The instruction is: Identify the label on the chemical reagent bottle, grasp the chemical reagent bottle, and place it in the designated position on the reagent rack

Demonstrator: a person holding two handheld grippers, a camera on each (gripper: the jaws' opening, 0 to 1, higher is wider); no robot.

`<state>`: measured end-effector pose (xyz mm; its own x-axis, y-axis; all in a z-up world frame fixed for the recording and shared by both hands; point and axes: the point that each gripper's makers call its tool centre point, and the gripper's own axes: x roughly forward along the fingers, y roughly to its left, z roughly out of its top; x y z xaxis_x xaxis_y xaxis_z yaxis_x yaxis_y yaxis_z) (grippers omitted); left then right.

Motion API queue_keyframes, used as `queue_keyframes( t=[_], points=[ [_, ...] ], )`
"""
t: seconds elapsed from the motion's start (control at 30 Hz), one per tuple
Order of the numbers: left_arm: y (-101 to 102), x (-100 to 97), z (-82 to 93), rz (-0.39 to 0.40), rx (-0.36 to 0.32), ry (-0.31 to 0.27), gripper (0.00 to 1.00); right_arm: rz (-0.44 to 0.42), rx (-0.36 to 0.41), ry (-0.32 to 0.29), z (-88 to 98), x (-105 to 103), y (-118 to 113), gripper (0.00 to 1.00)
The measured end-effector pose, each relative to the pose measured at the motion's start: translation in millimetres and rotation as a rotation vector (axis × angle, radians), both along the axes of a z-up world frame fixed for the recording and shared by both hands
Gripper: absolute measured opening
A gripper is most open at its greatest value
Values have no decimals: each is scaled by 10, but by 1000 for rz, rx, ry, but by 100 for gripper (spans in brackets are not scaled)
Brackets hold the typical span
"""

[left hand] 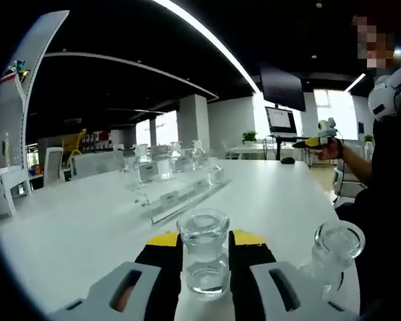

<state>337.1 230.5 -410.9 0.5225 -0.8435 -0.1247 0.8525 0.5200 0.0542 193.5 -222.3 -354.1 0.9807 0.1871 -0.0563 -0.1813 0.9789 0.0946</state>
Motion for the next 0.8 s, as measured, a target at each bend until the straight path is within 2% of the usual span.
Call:
queue_keyframes(
  t=[0.13,0.43,0.67,0.7,0.8],
  points=[
    [-1,13,22,-1,-33,15,25,7,2,3,-8,13,28,79],
    [15,33,30,22,-74,0,25,-2,-17,-2,67,-15,-10,79],
    [20,48,30,27,-62,-6,24,-10,-22,3,58,-28,-48,79],
    [50,107,32,65,-63,-12,24,-12,-24,3,54,-28,-55,79],
    [59,129,21,69,-67,-2,24,-15,-21,2,56,-26,-71,79]
  ],
)
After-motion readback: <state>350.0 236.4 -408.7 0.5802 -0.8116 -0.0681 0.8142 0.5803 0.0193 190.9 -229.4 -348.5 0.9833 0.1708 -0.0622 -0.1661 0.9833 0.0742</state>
